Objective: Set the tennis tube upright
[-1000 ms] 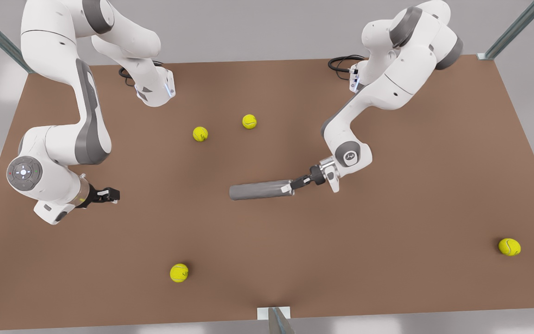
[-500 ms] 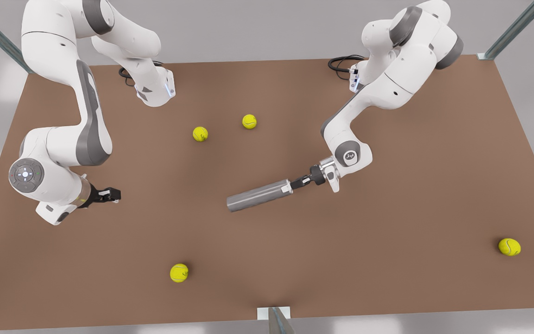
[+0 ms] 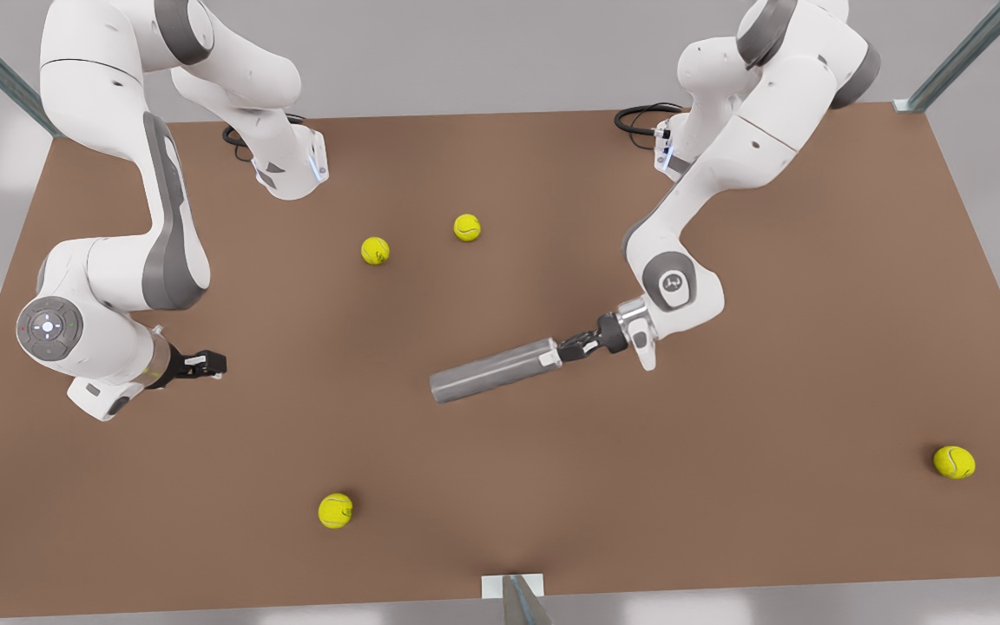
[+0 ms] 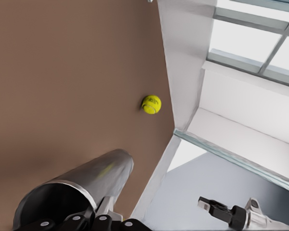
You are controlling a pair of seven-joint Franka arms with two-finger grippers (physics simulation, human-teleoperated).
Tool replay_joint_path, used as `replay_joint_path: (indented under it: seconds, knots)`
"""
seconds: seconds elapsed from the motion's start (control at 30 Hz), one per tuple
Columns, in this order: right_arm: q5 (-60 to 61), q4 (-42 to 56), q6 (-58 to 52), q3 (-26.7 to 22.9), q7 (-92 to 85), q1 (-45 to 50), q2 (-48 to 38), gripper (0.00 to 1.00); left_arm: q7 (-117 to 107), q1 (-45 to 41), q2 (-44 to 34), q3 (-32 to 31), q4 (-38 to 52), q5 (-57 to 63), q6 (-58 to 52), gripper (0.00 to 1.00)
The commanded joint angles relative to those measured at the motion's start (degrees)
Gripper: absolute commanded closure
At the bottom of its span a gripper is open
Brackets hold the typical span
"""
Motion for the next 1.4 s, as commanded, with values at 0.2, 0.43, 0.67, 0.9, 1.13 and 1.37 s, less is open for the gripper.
replay_joint_path:
  seconds: [0.2, 0.43, 0.67, 0.9, 1.13, 1.37]
  knots:
    - [0.0, 0.0, 0.1, 0.1, -0.1, 0.1, 0.3, 0.0, -12.5, 0.6, -1.4, 0.4, 2.0, 15.0, -0.1, 0.79]
    - [0.0, 0.0, 0.0, 0.0, -0.1, 0.1, 0.3, 0.0, -20.9, 1.7, -3.5, 0.4, 2.3, 26.3, -0.6, 0.79]
    - [0.0, 0.0, -0.1, 0.0, -0.1, 0.1, 0.4, 0.0, -26.4, 1.8, -3.9, 0.4, 2.7, 33.4, -0.8, 0.79]
    - [0.0, 0.0, 0.0, 0.0, -0.1, 0.1, 0.5, 0.0, -33.1, 2.2, -6.9, 0.6, 2.6, 42.3, -2.2, 0.79]
    - [0.0, 0.0, -0.2, 0.0, -0.1, 0.1, 0.3, 0.0, -40.3, 4.3, -9.3, 0.7, 2.5, 56.3, -5.2, 0.79]
    - [-0.1, -0.1, -0.1, 0.0, -0.1, -0.1, 0.5, 0.0, -49.4, 4.8, -10.1, 0.7, 2.9, 76.0, -7.6, 0.79]
